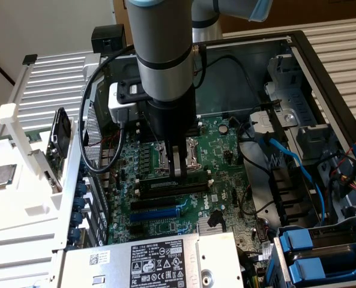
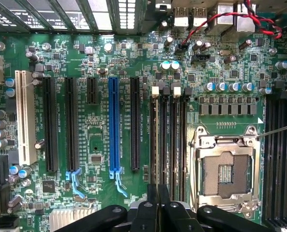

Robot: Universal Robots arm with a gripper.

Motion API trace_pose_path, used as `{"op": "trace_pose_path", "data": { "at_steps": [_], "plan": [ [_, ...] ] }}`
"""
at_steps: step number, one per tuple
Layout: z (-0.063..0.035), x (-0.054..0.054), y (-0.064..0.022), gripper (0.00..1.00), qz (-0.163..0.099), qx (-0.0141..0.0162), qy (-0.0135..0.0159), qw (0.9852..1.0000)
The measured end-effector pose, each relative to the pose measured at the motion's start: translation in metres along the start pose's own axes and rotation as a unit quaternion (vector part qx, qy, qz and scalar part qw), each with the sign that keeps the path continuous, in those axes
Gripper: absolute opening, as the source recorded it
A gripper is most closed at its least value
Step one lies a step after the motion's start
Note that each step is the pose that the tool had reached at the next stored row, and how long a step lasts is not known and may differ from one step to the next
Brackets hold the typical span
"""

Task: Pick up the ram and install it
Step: 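Insert the ram into the slot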

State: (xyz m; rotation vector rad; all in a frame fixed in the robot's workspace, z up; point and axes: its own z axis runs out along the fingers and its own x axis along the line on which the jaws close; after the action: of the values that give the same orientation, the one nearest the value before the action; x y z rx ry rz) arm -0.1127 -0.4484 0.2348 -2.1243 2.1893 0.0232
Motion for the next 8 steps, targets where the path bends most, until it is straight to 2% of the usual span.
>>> {"op": "trace_pose_path", "data": {
  "at_steps": [8],
  "plan": [
    [0.0006,-0.0001,0.0006,0.12,0.000,0.0000,-0.0004,1.0000]
  ]
}}
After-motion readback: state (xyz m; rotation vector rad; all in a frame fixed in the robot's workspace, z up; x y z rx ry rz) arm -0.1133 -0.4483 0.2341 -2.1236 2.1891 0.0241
